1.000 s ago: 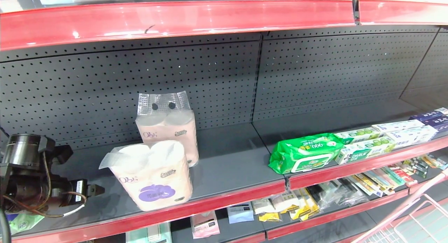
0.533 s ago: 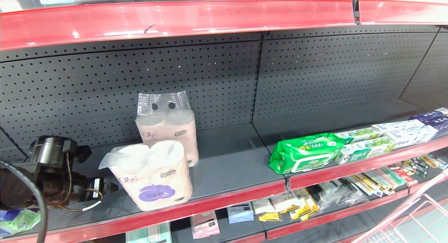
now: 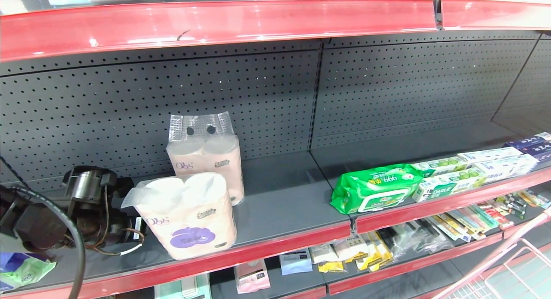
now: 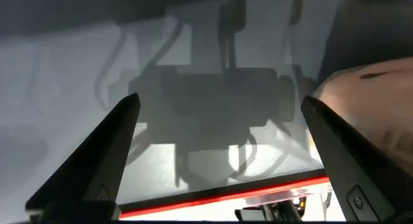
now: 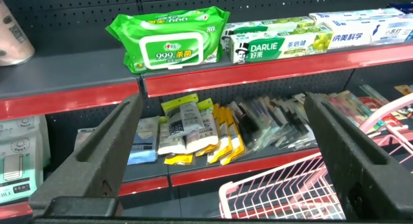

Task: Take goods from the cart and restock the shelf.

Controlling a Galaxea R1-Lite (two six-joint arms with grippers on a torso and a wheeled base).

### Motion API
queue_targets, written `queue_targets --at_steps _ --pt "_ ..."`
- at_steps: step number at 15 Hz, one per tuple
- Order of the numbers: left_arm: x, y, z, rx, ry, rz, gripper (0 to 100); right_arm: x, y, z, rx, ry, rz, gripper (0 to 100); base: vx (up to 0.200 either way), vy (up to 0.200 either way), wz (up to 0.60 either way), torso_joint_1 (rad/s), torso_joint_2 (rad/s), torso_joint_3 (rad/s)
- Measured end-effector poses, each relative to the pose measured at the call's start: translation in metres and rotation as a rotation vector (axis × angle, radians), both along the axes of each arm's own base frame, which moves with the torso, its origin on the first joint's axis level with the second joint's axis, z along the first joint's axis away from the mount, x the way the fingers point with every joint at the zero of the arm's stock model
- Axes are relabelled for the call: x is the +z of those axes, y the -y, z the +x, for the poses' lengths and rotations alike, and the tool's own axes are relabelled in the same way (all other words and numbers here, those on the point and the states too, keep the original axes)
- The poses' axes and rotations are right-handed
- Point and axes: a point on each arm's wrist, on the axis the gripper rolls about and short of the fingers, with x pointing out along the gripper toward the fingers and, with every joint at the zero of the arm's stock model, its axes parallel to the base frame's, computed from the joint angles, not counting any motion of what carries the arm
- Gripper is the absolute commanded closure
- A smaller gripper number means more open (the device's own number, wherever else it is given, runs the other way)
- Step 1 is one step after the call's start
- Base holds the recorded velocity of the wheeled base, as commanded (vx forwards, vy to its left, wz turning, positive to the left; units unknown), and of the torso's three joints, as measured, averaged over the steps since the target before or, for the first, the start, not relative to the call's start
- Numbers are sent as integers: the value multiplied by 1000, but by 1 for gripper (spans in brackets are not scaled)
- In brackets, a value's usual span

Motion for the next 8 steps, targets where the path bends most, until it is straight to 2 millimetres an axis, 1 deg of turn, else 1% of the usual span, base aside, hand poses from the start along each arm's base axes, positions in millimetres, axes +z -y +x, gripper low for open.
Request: queue_targets --at_steps 8 --pt "-2 13 1 -66 -10 0 0 0 0 0 0 0 0 0 0 0 0 0 0 0"
